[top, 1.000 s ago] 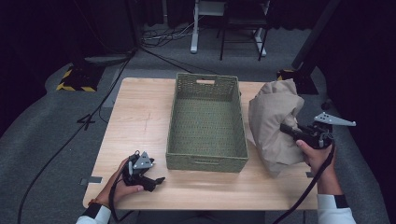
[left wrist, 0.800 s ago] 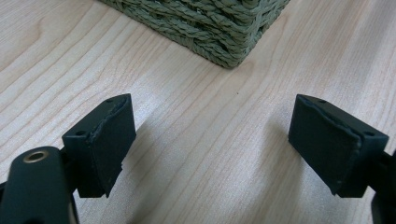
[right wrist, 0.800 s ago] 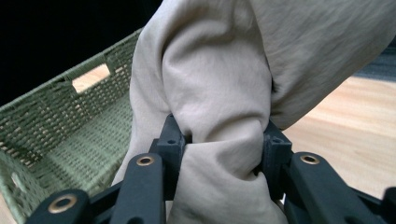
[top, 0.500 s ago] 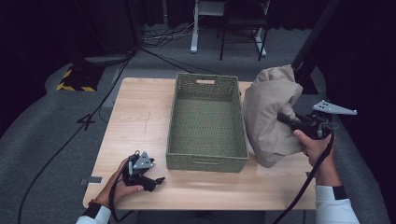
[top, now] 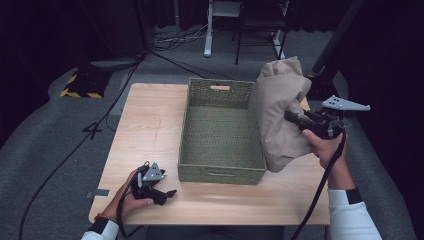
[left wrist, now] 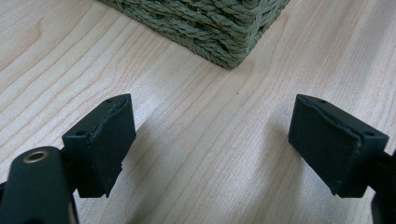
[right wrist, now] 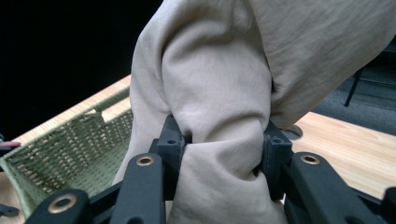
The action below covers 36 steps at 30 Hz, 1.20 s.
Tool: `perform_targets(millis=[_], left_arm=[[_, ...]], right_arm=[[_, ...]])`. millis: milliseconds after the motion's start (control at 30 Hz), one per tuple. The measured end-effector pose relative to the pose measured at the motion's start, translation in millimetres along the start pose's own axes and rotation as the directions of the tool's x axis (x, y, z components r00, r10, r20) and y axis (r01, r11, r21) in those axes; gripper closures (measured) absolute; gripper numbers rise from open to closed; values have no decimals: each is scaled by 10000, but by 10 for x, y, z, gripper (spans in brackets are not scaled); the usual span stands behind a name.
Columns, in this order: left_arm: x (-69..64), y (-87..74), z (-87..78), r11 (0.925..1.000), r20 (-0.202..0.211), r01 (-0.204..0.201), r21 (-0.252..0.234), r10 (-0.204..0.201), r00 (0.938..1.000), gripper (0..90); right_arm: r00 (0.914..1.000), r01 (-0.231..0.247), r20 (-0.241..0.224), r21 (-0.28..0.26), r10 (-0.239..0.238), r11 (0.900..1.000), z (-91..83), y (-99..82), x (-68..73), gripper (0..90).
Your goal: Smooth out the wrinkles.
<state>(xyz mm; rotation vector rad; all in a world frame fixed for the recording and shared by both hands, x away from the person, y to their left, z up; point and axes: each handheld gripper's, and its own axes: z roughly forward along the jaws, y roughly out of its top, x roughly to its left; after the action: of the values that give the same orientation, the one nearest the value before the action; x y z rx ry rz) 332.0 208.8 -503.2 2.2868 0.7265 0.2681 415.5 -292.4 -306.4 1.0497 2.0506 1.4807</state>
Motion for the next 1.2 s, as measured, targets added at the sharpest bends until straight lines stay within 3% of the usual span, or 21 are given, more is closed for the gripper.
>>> perform_targets(millis=[267, 567, 1200], left_arm=[[0, 0, 0, 10000, 0, 4, 1, -4, 10000, 152], [0, 0, 0, 10000, 4, 6, -1, -6, 10000, 152], [-2, -4, -2, 10000, -19, 19, -18, -19, 10000, 153]], right_arm=[[9992, 309, -256, -125, -312, 9994, 131, 196, 192, 616], [9965, 640, -553, 233, -626, 9977, 467, 294, 385, 615], [9915, 1107, -869, 1736, -968, 9786, 1146, 60, 628, 613]])
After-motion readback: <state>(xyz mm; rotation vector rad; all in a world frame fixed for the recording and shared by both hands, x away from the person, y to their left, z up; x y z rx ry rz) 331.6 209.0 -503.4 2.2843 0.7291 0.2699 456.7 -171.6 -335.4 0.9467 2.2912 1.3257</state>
